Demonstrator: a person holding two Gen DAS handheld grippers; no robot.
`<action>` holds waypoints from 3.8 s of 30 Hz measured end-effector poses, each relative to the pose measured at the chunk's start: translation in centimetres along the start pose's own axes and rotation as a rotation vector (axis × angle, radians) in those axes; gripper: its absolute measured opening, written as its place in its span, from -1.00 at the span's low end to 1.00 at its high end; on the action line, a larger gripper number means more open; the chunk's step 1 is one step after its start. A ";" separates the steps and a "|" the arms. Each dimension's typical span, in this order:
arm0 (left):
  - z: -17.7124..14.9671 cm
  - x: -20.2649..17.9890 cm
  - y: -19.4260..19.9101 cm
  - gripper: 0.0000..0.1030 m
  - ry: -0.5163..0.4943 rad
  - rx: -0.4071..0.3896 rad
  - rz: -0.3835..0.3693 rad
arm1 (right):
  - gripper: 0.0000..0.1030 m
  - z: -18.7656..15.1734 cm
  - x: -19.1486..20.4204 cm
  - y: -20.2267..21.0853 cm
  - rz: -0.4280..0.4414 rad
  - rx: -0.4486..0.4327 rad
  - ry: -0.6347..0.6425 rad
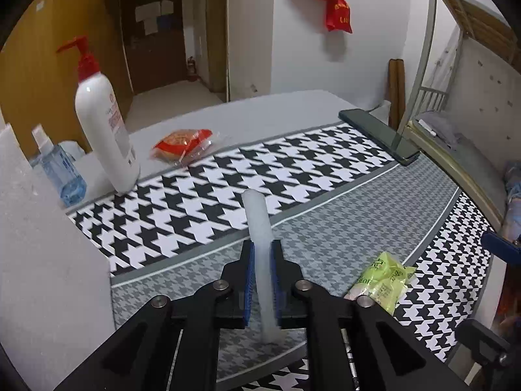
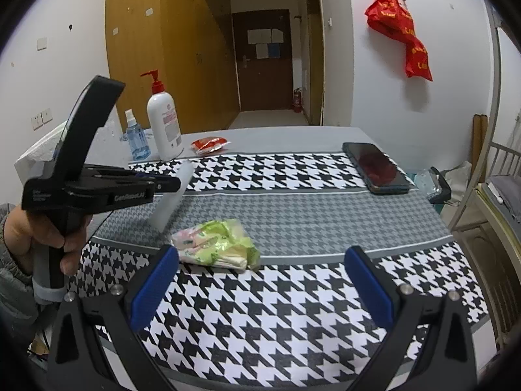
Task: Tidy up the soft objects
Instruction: 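Close the left tool on the white foam roll and lift it, then close the right tool on the green packet and lift it while the left tool holds the roll, then carry the roll and packet over the white foam box, open the left tool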
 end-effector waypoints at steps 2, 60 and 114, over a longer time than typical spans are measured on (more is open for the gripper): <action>0.0 0.3 -0.6 -0.53 0.022 0.012 0.021 | 0.99 0.2 0.2 -0.1 -0.004 0.004 0.005; -1.8 1.6 -2.9 -0.49 0.112 0.022 0.012 | 0.48 2.2 3.8 -8.3 0.039 0.262 0.098; -5.0 -0.3 11.6 -0.57 -0.026 -0.351 -0.030 | 0.44 2.4 2.7 5.3 -0.051 -0.143 -0.094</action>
Point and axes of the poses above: each gripper's, at about its wrist camera, not at the fingertips, and y roughly against the way its jaws point, x to its left, z to its top, the point moved 3 cm from there along -y, roughly the way its jaws point, and after that the axes turned 13 degrees about x, right-handed, at the moved point
